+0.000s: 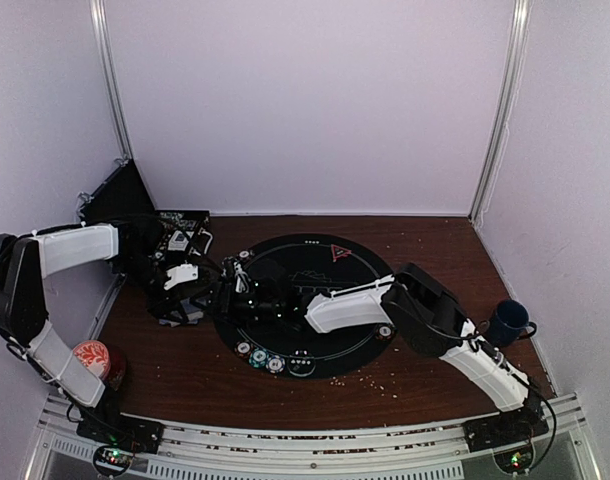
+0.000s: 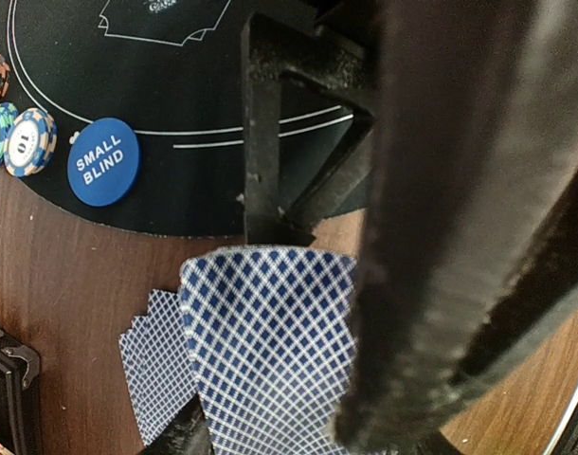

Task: Distribute texas hold em gaming equipment
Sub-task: Pass from the left arm to the right

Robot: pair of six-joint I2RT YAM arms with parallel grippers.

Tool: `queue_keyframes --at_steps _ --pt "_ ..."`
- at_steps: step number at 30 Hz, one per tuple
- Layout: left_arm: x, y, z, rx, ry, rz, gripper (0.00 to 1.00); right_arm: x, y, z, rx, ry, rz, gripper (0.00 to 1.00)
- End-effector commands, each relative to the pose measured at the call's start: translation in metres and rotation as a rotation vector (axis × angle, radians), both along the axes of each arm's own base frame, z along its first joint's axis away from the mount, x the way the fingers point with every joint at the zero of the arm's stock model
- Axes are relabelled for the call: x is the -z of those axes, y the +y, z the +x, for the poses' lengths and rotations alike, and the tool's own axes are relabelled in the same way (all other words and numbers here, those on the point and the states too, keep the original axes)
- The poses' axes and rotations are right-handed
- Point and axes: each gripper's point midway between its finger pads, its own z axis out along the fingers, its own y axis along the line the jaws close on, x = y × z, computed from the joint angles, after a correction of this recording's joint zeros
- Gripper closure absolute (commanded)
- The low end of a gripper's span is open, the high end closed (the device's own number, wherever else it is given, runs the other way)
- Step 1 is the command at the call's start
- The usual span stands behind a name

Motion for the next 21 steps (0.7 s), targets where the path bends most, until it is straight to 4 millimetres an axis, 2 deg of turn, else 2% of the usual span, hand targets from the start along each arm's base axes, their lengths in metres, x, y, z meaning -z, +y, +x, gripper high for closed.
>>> queue_keyframes --at_steps 1,14,18,21 --pt "-0.010 -0.008 -0.002 0.024 -0.030 -0.035 0.74 0.014 0.003 -0.003 -0.033 0.026 0.015 0.28" --pt "-0.012 -0.015 -0.007 0.044 -0.043 -0.035 0.74 0.014 0.006 -0.009 -0.070 0.070 0.056 0.39" --pt "-0.010 -0.015 -0.008 0.045 -0.039 -0.033 0.74 0.014 0.008 -0.010 -0.082 0.082 0.069 0.39" --pt "-0.008 -0.014 -0.008 0.046 -0.040 -0.027 0.74 0.007 0.005 -0.009 -0.073 0.089 0.104 0.34"
